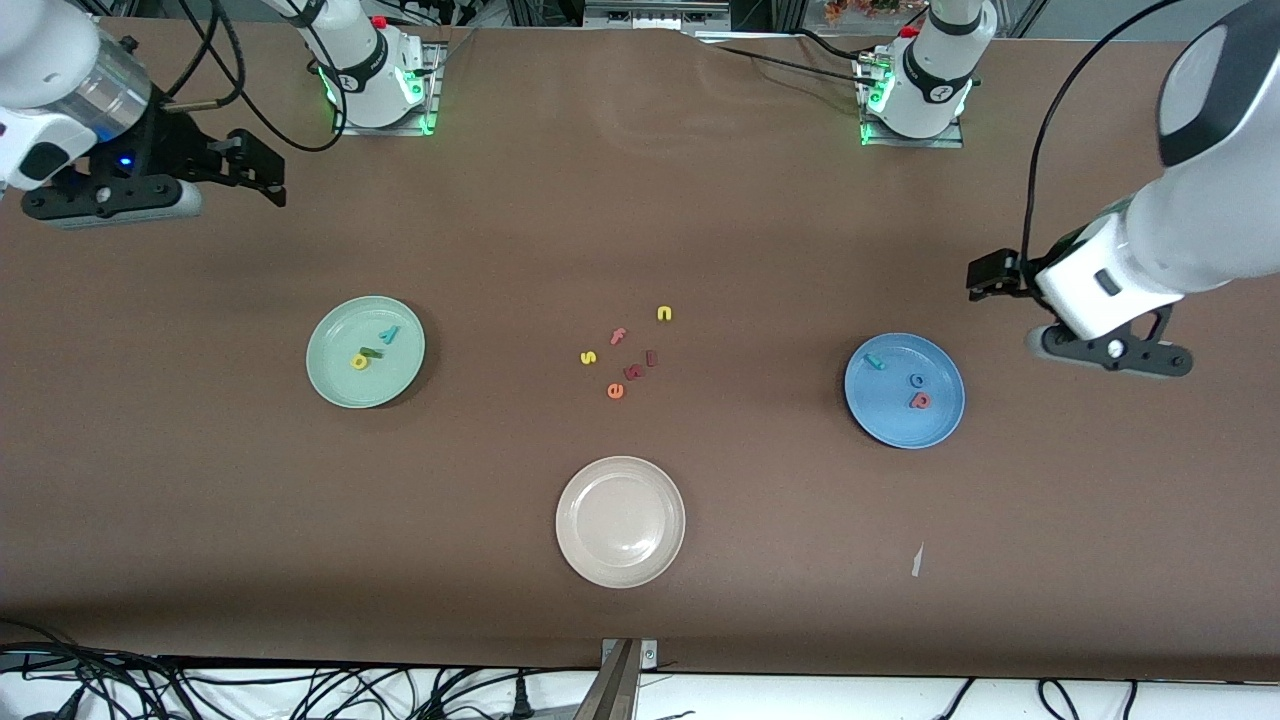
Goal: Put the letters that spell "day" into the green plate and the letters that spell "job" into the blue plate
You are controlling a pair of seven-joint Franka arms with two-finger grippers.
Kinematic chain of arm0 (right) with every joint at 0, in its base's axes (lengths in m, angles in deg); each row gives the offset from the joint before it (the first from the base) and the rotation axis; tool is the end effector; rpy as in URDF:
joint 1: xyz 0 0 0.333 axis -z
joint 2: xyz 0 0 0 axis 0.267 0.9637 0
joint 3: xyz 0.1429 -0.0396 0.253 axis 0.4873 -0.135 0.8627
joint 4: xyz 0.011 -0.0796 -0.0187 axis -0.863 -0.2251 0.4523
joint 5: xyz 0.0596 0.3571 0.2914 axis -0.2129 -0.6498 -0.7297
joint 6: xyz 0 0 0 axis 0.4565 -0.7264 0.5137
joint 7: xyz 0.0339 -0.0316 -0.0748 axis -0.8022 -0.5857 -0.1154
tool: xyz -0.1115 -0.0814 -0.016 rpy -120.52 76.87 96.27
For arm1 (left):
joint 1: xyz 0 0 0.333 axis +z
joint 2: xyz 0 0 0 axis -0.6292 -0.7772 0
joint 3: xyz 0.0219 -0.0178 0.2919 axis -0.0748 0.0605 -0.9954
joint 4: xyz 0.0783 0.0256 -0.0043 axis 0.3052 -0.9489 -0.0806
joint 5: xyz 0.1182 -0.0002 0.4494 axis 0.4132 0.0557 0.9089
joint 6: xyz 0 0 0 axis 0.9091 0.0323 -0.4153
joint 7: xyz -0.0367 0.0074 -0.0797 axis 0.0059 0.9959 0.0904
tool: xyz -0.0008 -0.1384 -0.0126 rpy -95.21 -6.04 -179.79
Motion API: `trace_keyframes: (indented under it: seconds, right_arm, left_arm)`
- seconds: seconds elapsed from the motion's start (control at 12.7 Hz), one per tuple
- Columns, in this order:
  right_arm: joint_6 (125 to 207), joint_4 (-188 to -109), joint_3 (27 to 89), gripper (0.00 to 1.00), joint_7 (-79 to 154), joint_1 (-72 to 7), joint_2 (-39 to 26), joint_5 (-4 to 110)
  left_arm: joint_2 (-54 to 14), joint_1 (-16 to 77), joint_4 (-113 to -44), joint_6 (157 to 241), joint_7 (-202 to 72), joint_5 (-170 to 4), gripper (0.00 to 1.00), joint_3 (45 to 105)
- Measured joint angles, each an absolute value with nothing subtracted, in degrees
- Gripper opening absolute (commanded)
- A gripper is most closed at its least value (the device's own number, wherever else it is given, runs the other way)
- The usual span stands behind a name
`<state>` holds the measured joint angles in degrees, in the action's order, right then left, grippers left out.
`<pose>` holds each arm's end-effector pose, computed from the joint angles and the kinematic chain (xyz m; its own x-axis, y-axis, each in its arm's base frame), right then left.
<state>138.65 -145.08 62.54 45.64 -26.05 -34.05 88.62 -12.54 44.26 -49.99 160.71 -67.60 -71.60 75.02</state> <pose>0.5933 0.1042 0.5565 0.9915 0.1144 -0.0622 0.1134 -0.9934 -0.0198 0.6742 -0.1177 0.5306 0.9741 -0.1477 -0.1712 -0.1415 -0.9888 0.0479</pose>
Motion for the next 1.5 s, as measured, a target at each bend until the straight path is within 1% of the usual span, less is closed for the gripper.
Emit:
trace_keyframes:
  seconds: [0.08,0.16,0.24,0.47,0.63,0.71,1.5]
  right_arm:
    - [138.7,-145.1,62.4,1.00,45.0,-24.9,-34.0,88.6]
    - [138.7,-145.1,62.3,1.00,44.5,-23.9,-34.0,88.6]
    - [138.7,-145.2,62.3,1.00,44.3,-23.3,-34.0,88.6]
    - [138.7,-145.2,62.5,1.00,44.3,-23.1,-33.8,88.6]
    - [138.7,-145.2,62.7,1.00,44.3,-23.2,-33.8,88.6]
    - [138.7,-145.1,62.7,1.00,44.3,-23.2,-33.8,88.6]
    - [138.9,-145.1,63.1,1.00,44.3,-23.4,-32.3,89.0]
  left_arm:
    - [-10.2,41.7,-51.9,162.1,-70.0,-72.8,1.00,70.3]
    - [-8.1,40.3,-54.0,163.1,-72.1,-73.0,1.00,67.4]
    - [-6.0,39.7,-56.1,164.3,-73.0,-73.0,1.00,65.8]
    - [2.2,38.4,-65.9,169.1,-73.5,-73.1,1.00,63.3]
    - [5.5,38.2,-70.6,170.6,-73.5,-73.1,1.00,63.0]
    - [6.1,38.2,-71.8,171.2,-73.5,-73.2,1.00,62.9]
    - [5.8,38.3,-72.2,172.2,-71.6,-73.7,1.00,62.3]
